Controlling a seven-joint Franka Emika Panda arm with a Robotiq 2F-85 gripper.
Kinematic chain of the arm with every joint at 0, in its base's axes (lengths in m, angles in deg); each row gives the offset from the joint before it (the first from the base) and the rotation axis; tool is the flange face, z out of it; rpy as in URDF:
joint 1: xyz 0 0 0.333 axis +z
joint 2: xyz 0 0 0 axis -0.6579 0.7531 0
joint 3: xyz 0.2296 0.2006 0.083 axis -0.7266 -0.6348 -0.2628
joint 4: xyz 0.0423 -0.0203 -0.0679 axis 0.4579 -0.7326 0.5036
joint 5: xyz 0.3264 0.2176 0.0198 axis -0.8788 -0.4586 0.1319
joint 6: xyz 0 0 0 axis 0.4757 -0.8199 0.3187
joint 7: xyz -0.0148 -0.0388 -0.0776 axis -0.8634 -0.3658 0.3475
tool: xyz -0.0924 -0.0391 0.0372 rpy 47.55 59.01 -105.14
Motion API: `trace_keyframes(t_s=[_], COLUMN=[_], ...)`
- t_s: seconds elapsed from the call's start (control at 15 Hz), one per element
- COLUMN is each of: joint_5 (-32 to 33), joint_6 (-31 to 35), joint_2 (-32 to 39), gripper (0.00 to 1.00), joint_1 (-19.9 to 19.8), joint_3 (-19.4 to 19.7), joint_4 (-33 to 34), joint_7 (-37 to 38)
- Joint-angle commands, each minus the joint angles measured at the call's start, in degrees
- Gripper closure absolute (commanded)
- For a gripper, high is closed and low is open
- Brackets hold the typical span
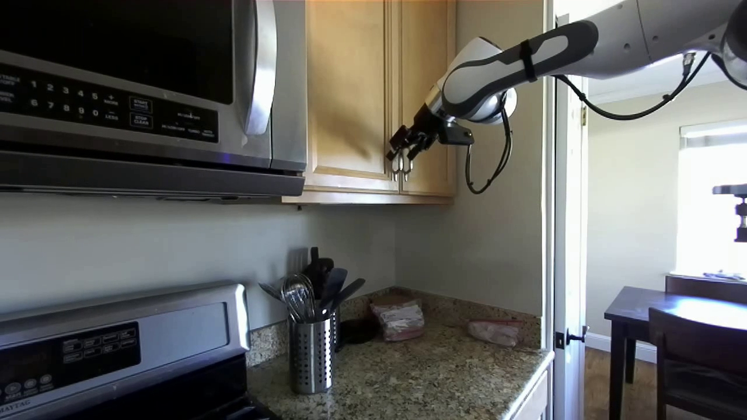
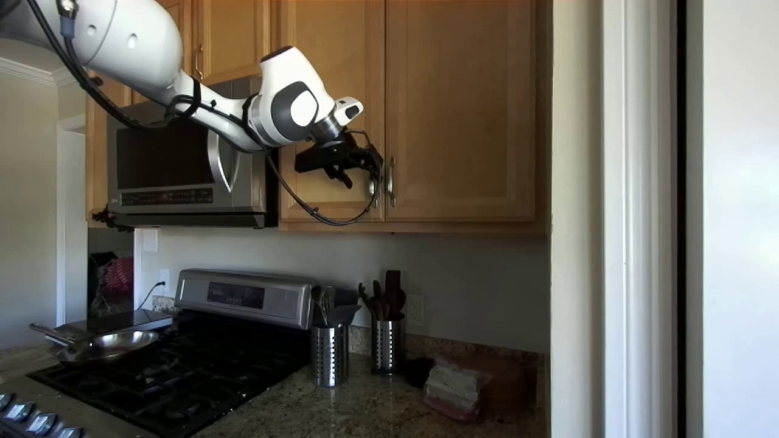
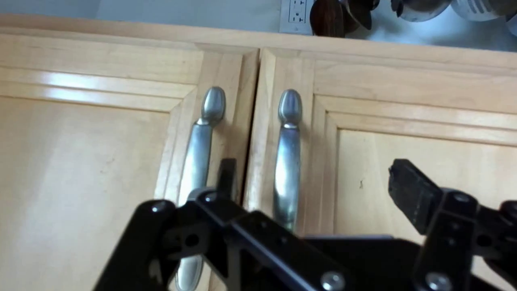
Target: Open the left cabinet door, remove the thing and put it on the counter and then close the cabinet door
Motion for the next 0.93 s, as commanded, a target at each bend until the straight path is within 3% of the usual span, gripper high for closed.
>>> trace_keyframes(t_s=[0.0,0.53,0.67,0.8,0.87], joint_5=[-2.7,-3.7,-7.0,-11.0,-12.5], joint_6=[-1.1,-0.5,-1.0,-1.7,-1.9], joint_2=[2.7,3.3,2.2,1.0,0.4], gripper=[0.3,0.8,0.83,0.92,0.89], joint_1=[-0.2,-1.2,-1.5,-2.1,-2.2], joint_3=[0.3,0.3,0.2,0.2,0.3], joint_4=[4.2,4.4,3.2,1.7,1.1], joint_7=[-2.5,-5.8,-9.2,-13.4,-15.0])
